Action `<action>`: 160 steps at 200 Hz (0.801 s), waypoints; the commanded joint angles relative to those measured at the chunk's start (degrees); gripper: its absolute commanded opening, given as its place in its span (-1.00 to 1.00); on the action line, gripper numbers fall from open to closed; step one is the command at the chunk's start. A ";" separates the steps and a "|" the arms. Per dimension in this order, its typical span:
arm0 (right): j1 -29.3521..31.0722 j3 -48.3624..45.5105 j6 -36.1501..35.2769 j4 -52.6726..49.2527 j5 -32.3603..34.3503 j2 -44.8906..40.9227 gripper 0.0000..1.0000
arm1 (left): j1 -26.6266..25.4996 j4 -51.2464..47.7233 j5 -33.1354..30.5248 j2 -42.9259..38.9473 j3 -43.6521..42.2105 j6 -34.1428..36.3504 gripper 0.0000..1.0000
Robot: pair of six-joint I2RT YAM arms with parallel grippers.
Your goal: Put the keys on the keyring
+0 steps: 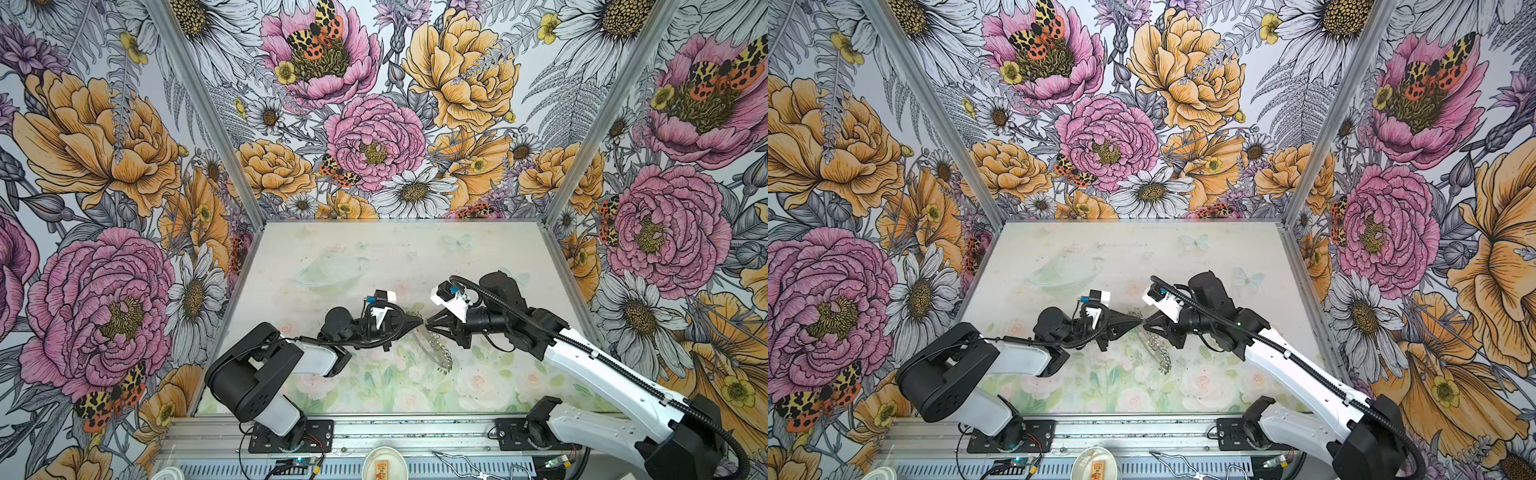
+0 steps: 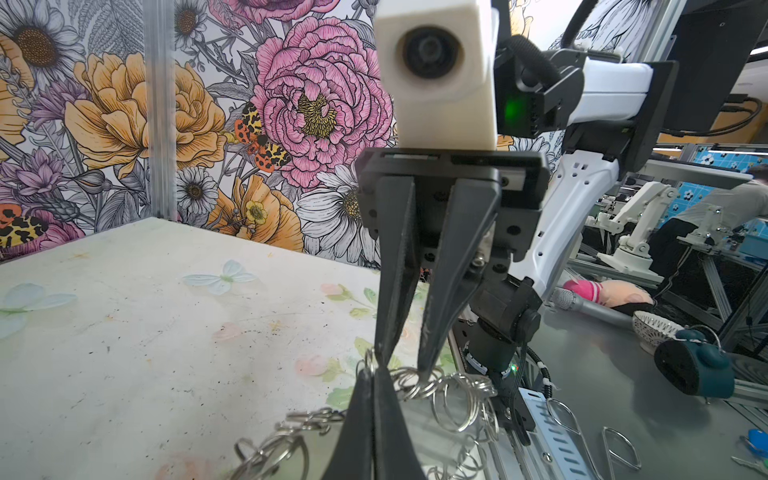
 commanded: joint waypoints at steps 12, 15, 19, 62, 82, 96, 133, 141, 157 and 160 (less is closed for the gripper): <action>-0.31 0.23 -0.72 0.89 2.34 -0.22 -0.61 | 0.65 3.85 1.84 -1.21 -0.58 0.05 -1.00; -0.26 0.32 -0.76 0.82 2.36 -0.03 -0.61 | 0.65 3.91 1.96 -1.19 -0.54 0.05 -1.00; -0.29 0.33 -0.63 0.87 2.32 0.34 -0.62 | 0.63 3.85 2.01 -1.19 -0.53 0.04 -1.00; -0.36 1.04 -0.84 0.90 2.07 2.07 -0.62 | 0.47 3.82 2.36 -1.50 -0.44 -0.04 -1.00; -0.27 1.25 -0.48 1.00 -0.25 2.96 -0.65 | 0.25 3.83 2.81 -1.45 -0.31 -0.13 -1.00; -0.23 1.36 -0.49 0.95 -1.14 3.34 -0.66 | 0.12 3.81 2.92 -1.55 -0.18 -0.15 -1.00; -0.13 1.17 -0.40 1.00 -3.03 3.98 -0.72 | -0.04 3.76 3.70 -1.81 0.32 -0.46 -1.00; -0.01 1.28 -0.36 1.00 -3.10 4.06 -0.75 | -0.05 3.79 3.98 -1.80 0.52 -0.65 -1.00; -0.06 1.32 -0.35 1.00 -3.61 4.07 -0.81 | -0.23 3.86 4.49 -1.63 0.79 -0.83 -1.00; 0.01 1.34 -0.45 0.98 -3.74 4.07 -0.83 | -0.37 3.77 4.51 -1.59 0.79 -0.85 -1.00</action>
